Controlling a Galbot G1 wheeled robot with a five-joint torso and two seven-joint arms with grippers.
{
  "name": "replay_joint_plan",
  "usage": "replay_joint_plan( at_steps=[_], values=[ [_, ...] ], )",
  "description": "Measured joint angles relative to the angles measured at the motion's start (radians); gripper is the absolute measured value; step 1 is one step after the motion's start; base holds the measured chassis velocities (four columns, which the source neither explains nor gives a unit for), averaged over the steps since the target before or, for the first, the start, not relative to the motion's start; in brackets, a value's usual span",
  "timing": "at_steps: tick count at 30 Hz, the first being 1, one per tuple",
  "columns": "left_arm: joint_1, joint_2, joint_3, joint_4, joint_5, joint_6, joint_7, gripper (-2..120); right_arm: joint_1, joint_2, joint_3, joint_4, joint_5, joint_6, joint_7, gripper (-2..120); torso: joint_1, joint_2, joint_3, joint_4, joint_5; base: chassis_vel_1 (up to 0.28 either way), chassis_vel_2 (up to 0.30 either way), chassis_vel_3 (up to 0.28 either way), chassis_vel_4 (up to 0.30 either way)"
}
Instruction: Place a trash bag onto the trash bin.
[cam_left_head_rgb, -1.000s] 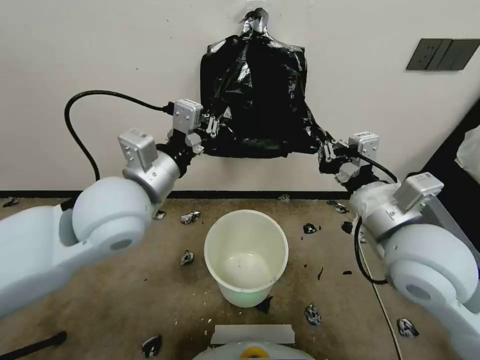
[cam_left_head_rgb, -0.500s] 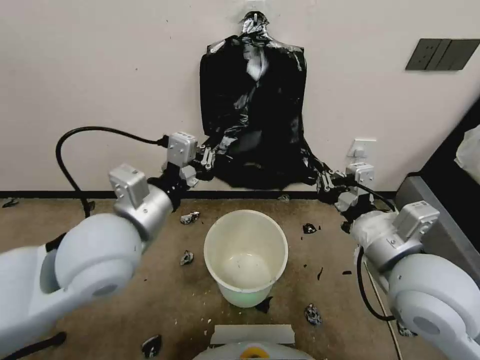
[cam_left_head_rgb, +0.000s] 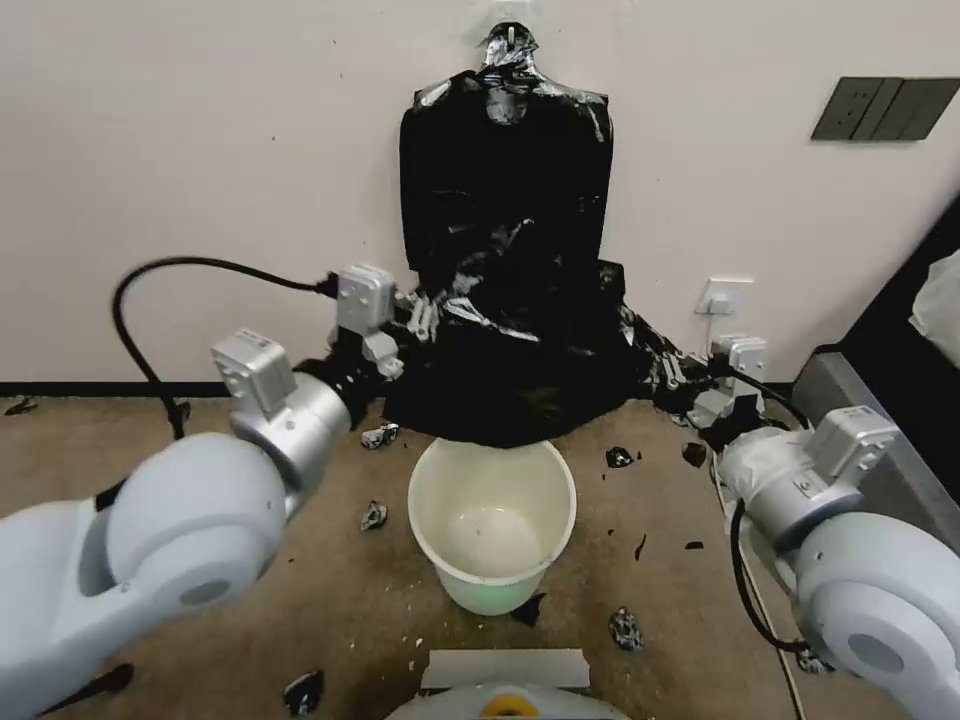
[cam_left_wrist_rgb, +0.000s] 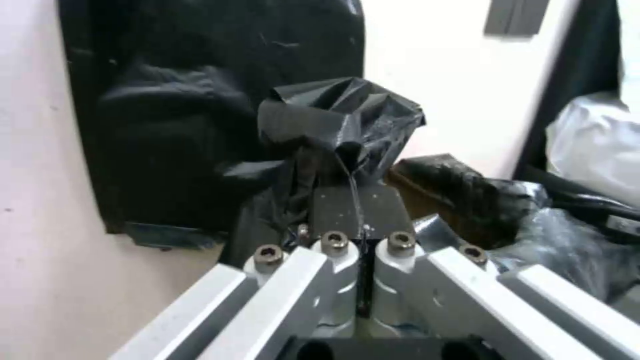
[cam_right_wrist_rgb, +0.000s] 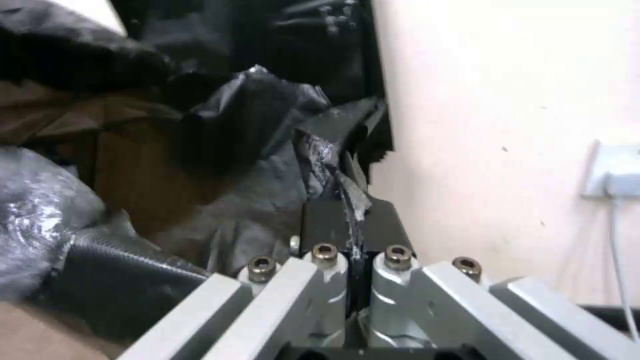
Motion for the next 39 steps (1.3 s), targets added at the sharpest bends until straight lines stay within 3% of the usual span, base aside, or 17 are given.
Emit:
replay_joint_plan(
  at_steps=[5,7,9,12,17,24,29,32,39],
  values=[
    [-0.063,0.001,0.017,0.010,-0.018,0.002,0.021,0,0.037,-0.047,0.076,0.000,0.162,-0.008,-0.026,0,0.000,0.000,0.000,-0.0001,0.0007,0.000,0.000,0.000,0.000],
    [-0.091,0.004,0.017,0.020,-0.051,0.009,0.042,0,0.091,-0.097,0.117,0.000,0.367,-0.015,-0.036,0,0.000,0.000,0.000,0.0002,-0.0003,0.000,0.000,0.000,0.000],
    [-0.094,0.007,0.017,0.020,-0.057,0.011,0.047,0,0.098,-0.105,0.124,0.000,0.409,-0.019,-0.037,0,0.000,0.000,0.000,0.0002,-0.0001,0.000,0.000,0.000,0.000],
    [-0.099,0.054,-0.005,-0.004,-0.106,0.023,0.092,0,0.107,-0.125,0.164,0.000,0.627,-0.062,-0.030,0,0.000,0.000,0.000,0.0001,0.0001,0.000,0.000,0.000,0.000],
    [-0.099,0.124,-0.066,-0.017,-0.207,0.048,0.113,0,0.115,-0.130,0.191,0.000,0.798,-0.096,-0.008,0,0.000,0.000,0.000,0.0001,0.0000,0.000,0.000,0.000,0.000],
    [-0.096,0.208,-0.175,-0.017,-0.331,0.049,0.126,0,0.131,-0.128,0.179,-0.001,0.846,-0.103,-0.006,0,0.000,0.000,0.000,0.0002,0.0000,0.000,0.000,0.000,0.000],
    [-0.084,0.205,-0.158,-0.018,-0.323,0.046,0.112,0,0.119,-0.114,0.151,-0.001,0.812,-0.116,0.001,0,0.000,0.000,0.000,0.0003,0.0002,0.000,0.000,0.000,0.000],
    [-0.059,0.141,-0.085,-0.017,-0.259,0.026,0.077,0,0.086,-0.089,0.145,-0.001,0.758,-0.120,0.010,0,0.000,0.000,0.000,0.0001,0.0002,0.000,0.000,0.000,0.000],
    [0.034,0.023,-0.021,-0.015,-0.197,0.022,0.024,0,0.033,-0.080,0.180,-0.001,0.737,-0.138,0.058,0,0.000,0.000,0.000,0.0000,-0.0001,0.000,0.000,0.000,0.000]
  ],
)
